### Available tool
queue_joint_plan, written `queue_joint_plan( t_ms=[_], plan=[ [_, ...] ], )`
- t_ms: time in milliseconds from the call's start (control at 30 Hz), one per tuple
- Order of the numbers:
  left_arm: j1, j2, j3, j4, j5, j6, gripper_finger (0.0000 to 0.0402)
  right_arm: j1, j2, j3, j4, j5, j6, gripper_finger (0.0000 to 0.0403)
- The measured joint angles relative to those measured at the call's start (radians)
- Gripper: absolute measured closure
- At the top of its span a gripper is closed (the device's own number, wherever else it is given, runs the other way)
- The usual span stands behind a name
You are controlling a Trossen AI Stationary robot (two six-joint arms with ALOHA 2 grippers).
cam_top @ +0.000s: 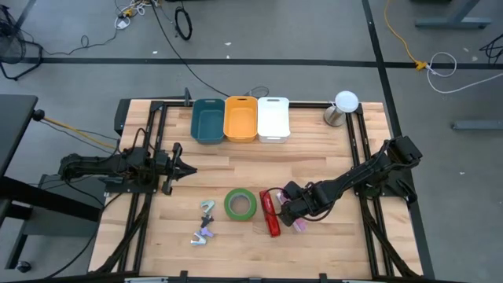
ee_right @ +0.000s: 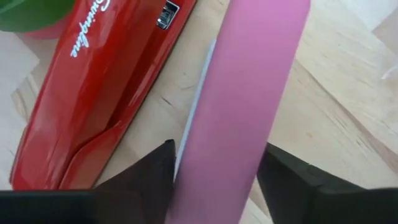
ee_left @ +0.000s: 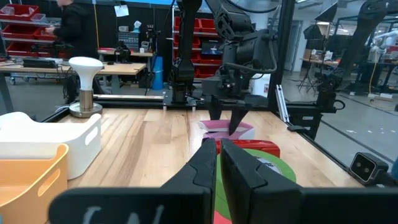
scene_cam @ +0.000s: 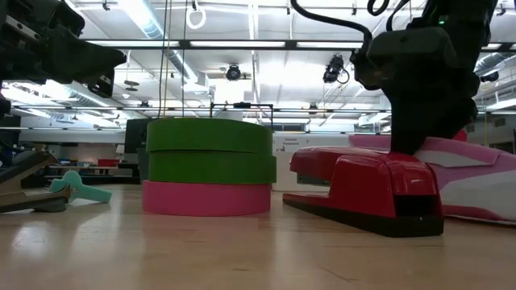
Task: Pick and place Stapler, Stapler remover, tape
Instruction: Put the pink stapler into the white bin
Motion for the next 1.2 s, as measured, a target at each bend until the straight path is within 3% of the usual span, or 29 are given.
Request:
queue_joint_plan(
  t_ms=[233,600,867,1200],
  plan=[
    [0.000,0.000,0.000,0.000,0.000,0.000,0.0376,0.000,-0.001,0.000,0.009,-0.026,0.023,0.0252],
    [0.000,0.000,0.000,0.000,0.000,0.000,0.0376,-0.019,-0.040,0.044,-0.025,-0.024,-0.045,0.0264],
    [0.000,0.000,0.000,0.000,0.000,0.000,0.0376,-0.125,-0.125,0.161,-0.107,0.022,-0.238,0.0266],
    [0.000,0.000,0.000,0.000,0.000,0.000,0.0376,-0.377,-0.146,0.372,-0.181,-0.028,-0.665,0.0266]
  ],
)
